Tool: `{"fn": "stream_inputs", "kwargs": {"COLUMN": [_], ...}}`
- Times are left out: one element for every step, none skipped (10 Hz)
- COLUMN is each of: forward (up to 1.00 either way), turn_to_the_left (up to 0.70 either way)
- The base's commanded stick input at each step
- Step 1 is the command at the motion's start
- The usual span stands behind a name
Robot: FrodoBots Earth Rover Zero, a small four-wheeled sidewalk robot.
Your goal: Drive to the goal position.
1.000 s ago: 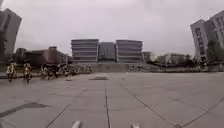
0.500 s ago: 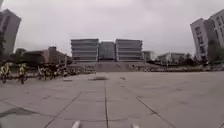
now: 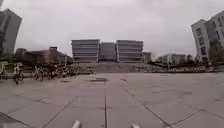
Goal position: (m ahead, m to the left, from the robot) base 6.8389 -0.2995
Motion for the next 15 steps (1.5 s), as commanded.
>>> {"fn": "stream_inputs", "kwargs": {"forward": [0.70,0.70,0.70,0.70,0.70,0.70,0.70,0.70,0.70,0.70,0.70,0.70,0.70,0.70,0.70], "turn_to_the_left": [0.00,0.00,0.00,0.00,0.00,0.00,0.00,0.00,0.00,0.00,0.00,0.00,0.00,0.00,0.00]}}
